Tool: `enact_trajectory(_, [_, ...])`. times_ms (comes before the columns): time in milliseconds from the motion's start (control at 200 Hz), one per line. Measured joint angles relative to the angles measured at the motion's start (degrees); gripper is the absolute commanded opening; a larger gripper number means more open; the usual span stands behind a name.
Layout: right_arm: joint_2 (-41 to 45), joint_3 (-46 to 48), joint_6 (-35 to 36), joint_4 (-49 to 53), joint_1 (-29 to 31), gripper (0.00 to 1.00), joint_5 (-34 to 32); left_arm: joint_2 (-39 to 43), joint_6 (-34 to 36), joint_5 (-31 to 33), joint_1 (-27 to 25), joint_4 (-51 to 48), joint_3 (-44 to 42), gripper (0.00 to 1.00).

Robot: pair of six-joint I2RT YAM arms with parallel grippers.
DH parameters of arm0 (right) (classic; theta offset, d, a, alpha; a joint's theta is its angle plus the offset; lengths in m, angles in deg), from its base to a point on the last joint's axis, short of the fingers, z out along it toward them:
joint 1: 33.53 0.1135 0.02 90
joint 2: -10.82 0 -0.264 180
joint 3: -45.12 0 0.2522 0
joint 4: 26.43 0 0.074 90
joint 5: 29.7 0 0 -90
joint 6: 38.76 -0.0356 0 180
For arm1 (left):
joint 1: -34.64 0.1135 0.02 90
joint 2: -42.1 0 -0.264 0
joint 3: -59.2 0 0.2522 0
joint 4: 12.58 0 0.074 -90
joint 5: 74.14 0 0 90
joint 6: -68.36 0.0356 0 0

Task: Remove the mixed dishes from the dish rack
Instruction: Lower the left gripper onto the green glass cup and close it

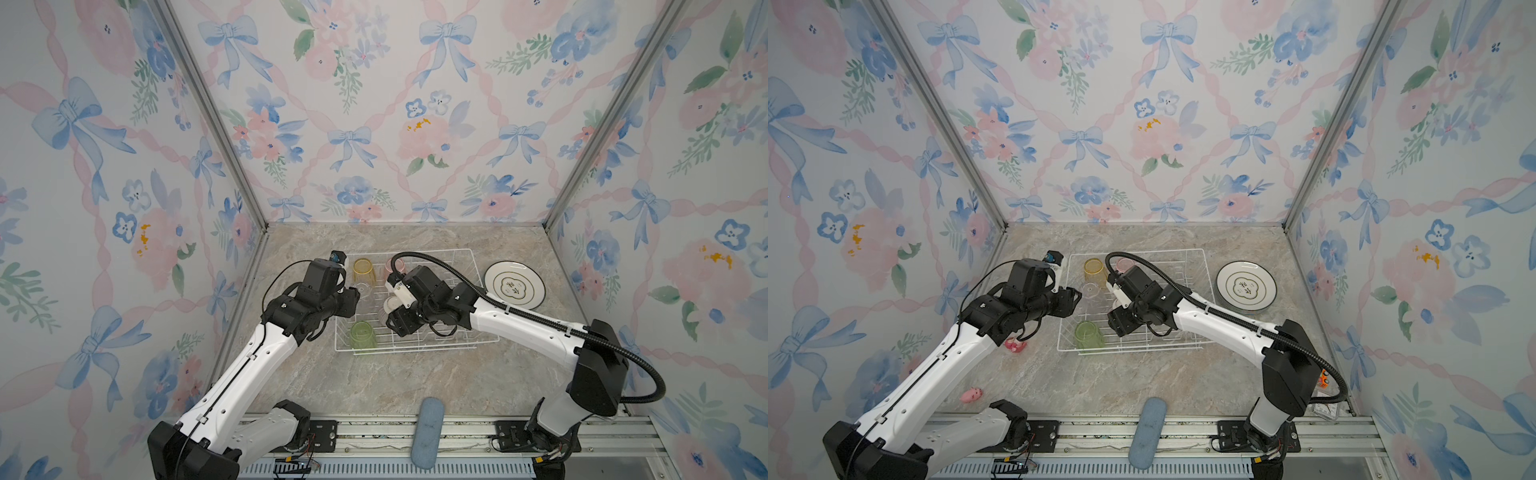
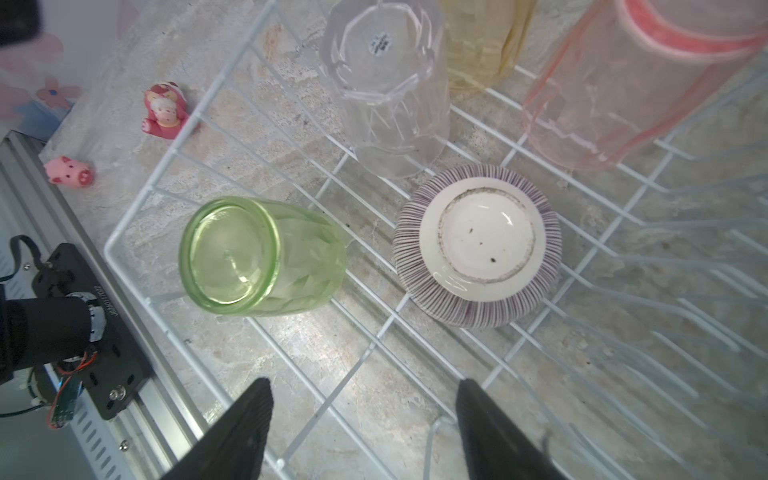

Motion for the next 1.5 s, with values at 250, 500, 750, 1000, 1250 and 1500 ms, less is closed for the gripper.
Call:
enact_trajectory(250, [5.11,3.17,-1.84,-0.52,1.03,0.74,0.85,-3.91,0.37,-5.14,-5.07,-2.34,-0.33,0.64])
enact_trajectory(500, [16.79,11.61,-3.76,-0.52,-5.22,0.74,0.79,-6.60,-2.16,-4.68,-12.66,-6.43,-1.81,0.70])
enact_trajectory(750, [28.70,17.00,-5.01,-0.59,-10.40,0.76,0.87,-6.60,-5.03,-0.07,-12.68,-7.80,-2.16,0.73])
enact_trajectory(1000, [31.91,20.15,-5.57,-0.46,-12.52,0.77,1.20,-8.94,-7.37,0.94,-12.02,-7.93,-2.16,0.74])
enact_trajectory(1250, [33.35,20.96,-5.62,-0.57,-13.55,0.77,2.08,-10.34,-8.94,2.03,-12.02,-8.02,-2.16,0.73])
enact_trajectory(1500, [34.36,23.10,-5.60,-0.68,-15.23,0.77,3.45,-12.74,-9.92,2.21,-12.02,-8.20,-2.16,0.73])
